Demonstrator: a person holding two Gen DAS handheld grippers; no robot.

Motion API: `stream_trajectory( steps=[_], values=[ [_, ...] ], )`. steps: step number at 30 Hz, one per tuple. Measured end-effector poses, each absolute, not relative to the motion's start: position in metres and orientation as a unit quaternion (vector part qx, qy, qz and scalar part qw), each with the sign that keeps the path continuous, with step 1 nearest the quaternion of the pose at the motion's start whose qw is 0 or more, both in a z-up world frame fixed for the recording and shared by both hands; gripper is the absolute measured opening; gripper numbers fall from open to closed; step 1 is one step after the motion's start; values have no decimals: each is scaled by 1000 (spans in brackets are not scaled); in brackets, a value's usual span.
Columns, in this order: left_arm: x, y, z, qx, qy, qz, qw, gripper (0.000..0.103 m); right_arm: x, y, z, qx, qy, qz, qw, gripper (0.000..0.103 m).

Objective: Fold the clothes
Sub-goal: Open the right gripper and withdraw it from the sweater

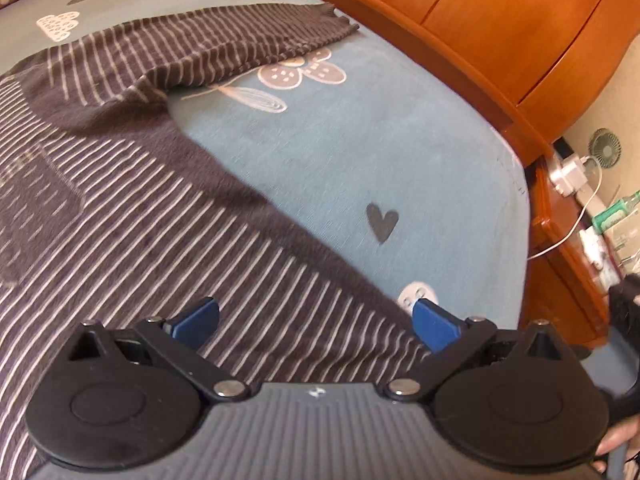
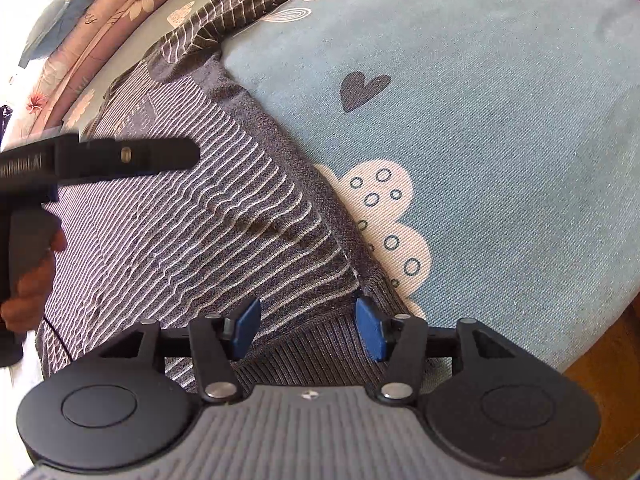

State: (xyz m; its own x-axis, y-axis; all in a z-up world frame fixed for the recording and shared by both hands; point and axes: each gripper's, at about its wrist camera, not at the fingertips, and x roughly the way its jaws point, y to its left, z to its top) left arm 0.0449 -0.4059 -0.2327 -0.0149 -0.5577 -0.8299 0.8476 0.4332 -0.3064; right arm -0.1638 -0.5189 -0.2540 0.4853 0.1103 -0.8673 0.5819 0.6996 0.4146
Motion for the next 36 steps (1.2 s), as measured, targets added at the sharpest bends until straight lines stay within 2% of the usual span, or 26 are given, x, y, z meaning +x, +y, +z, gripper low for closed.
stream_trajectory(
  steps=[8,13,17,23,26,27,29,31,34,36],
  values=[
    [29,-379,-257,175,484,-494,701,102,-157,-510,-255,350,484,-144,789,80],
    [28,-378,-258,181,482,-498,698,102,-150,-509,-256,359,486,-138,785,98],
    [35,-373,-254,159,497,-498,692,102,-146,-512,-256,371,496,-131,774,101],
    [53,-360,-238,128,485,-478,721,102,-143,-522,-232,354,498,-142,779,98],
    [64,-359,-245,125,499,-470,718,102,-134,-537,-218,342,490,-162,785,93],
    [67,-359,-248,123,505,-468,715,102,-128,-545,-213,342,484,-166,788,85],
    [70,-359,-257,134,519,-470,701,102,-112,-561,-205,345,470,-171,794,80],
    [69,-360,-254,136,511,-471,706,102,-90,-580,-200,358,450,-166,801,66],
    [69,-361,-248,139,496,-473,715,102,-49,-614,-201,381,418,-153,810,58],
    [68,-363,-244,140,486,-473,721,102,-21,-639,-207,392,394,-144,819,56]
  ],
)
